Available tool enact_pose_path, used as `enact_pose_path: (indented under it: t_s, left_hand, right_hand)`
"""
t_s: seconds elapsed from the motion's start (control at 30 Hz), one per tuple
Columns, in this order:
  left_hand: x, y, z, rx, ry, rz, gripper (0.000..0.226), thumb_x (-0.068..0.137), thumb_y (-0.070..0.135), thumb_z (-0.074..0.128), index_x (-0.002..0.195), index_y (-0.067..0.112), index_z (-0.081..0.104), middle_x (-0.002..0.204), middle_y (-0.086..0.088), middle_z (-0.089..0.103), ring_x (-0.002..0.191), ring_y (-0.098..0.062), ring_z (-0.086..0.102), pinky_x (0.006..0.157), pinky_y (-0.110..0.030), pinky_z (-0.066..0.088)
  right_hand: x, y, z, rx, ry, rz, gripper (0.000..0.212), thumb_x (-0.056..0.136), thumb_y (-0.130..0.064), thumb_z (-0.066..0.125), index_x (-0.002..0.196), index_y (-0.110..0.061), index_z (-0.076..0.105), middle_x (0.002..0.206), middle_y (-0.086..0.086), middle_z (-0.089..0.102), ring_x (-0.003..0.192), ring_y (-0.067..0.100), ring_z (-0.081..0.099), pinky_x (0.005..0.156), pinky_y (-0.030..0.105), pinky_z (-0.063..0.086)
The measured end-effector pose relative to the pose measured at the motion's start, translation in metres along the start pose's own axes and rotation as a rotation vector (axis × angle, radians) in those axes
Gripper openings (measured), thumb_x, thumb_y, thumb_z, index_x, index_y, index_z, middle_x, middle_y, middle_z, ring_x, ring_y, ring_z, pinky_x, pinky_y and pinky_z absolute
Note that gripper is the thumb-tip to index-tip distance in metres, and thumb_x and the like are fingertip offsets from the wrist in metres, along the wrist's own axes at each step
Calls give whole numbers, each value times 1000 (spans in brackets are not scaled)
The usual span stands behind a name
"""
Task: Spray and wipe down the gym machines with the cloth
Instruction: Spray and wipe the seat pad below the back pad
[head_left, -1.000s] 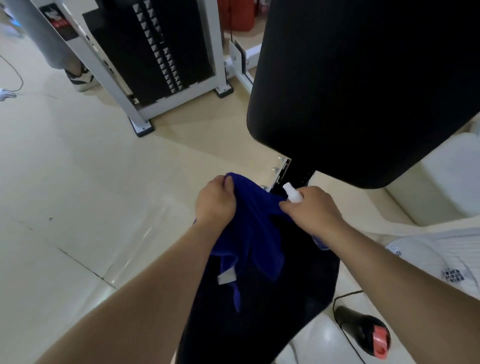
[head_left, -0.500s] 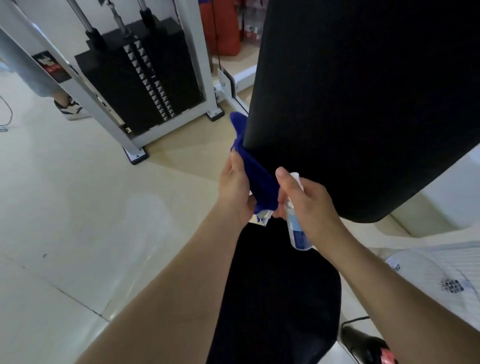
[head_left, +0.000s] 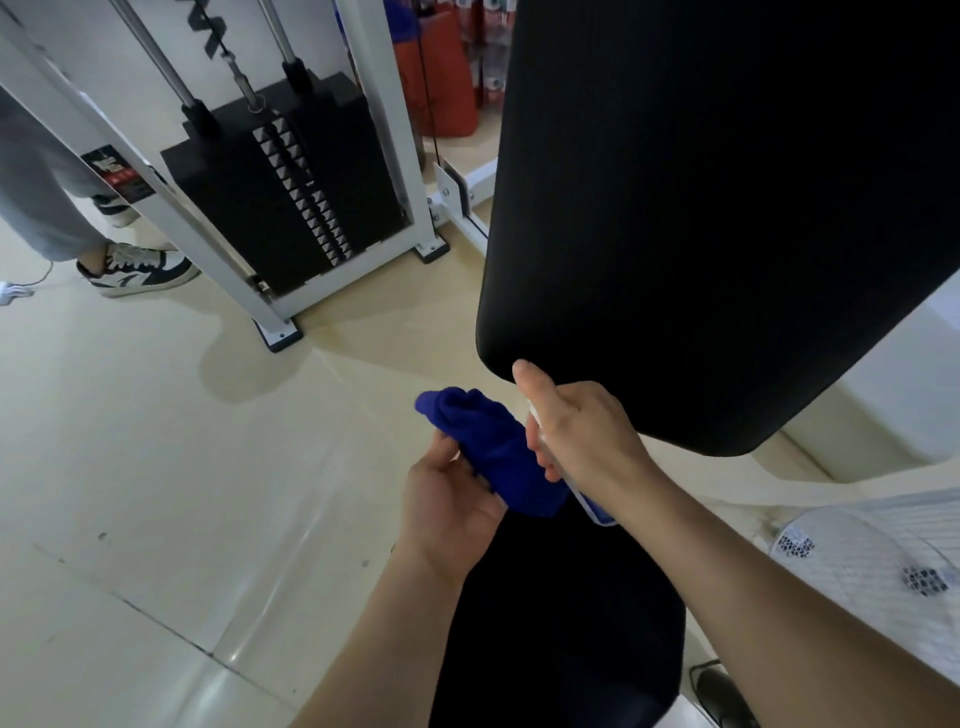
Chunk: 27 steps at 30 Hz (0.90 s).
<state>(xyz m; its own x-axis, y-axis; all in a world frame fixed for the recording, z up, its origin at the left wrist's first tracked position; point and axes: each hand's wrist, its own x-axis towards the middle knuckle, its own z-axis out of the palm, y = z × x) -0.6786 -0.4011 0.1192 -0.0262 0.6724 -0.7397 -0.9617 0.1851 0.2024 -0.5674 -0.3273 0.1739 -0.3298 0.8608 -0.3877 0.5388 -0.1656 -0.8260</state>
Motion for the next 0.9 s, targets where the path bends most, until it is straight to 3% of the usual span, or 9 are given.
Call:
enact_pose_path:
  t_s: [0.17, 0.3, 0.4, 0.5, 0.6, 0.7, 0.77, 0.83, 0.9]
  left_hand:
    - [10, 16, 33, 107, -24, 197, 31, 100, 30, 45, 126, 20, 58, 128, -1, 61, 125, -27, 54, 107, -50, 39]
    - [13, 7, 55, 332, -35, 270, 40, 103, 18, 33, 137, 33, 50, 139, 1, 54, 124, -24, 52, 102, -47, 45]
    - [13, -9, 58, 387, 30, 291, 43, 102, 9, 33, 136, 31, 50, 135, -3, 57, 123, -26, 53, 103, -52, 44]
    - [11, -34, 67, 405, 101, 231, 27, 101, 8, 37, 117, 20, 55, 121, -8, 61, 113, -25, 58, 103, -52, 44]
    - [7, -72, 79, 475, 96, 102, 17, 101, 8, 38, 100, 13, 54, 102, -11, 62, 98, -26, 60, 97, -49, 48]
    - [8, -105, 86, 510, 47, 19, 19, 101, 3, 36, 111, 6, 51, 103, -15, 61, 92, -26, 60, 85, -44, 50]
    - [12, -120, 88, 548, 24, -16, 25, 101, 0, 35, 120, -1, 50, 113, -20, 61, 101, -31, 60, 91, -46, 49]
    - [13, -130, 90, 571, 10, -52, 32, 99, -2, 34, 129, -6, 47, 127, -27, 56, 117, -38, 56, 102, -50, 44]
    - [10, -132, 89, 566, 33, -82, 34, 99, -2, 35, 131, -6, 47, 130, -28, 56, 120, -38, 55, 102, -50, 44]
  right_hand:
    - [-10, 14, -14, -61, -8, 25, 63, 79, -60, 35, 53, -6, 55, 46, 1, 55, 56, 31, 60, 69, 55, 56]
    - [-18, 29, -31, -22, 43, 59, 66, 81, -71, 34, 51, -15, 54, 45, -1, 55, 50, 20, 59, 70, 50, 58]
    - [-27, 41, -40, -16, 117, 66, 63, 84, -67, 39, 46, -19, 50, 42, -2, 51, 47, 18, 54, 68, 49, 55]
    - [-33, 56, -50, 6, 220, 91, 68, 77, -68, 39, 52, -6, 50, 45, 2, 51, 49, 23, 53, 67, 53, 54]
    - [-40, 70, -62, 10, 283, 102, 61, 76, -65, 39, 51, -13, 56, 44, 3, 55, 49, 23, 56, 68, 51, 53]
    - [-48, 83, -79, 6, 344, 140, 59, 73, -64, 37, 47, -15, 58, 45, 6, 58, 51, 29, 59, 67, 50, 53]
    - [-54, 92, -93, -50, 365, 155, 63, 73, -61, 35, 49, -7, 57, 49, 11, 61, 54, 32, 61, 68, 50, 53]
    - [-62, 100, -103, -37, 375, 172, 62, 77, -57, 36, 48, -6, 54, 48, 10, 60, 49, 27, 59, 68, 49, 53]
    - [-68, 104, -106, 17, 341, 199, 64, 84, -58, 40, 48, -7, 53, 46, 7, 59, 45, 20, 56, 66, 46, 53]
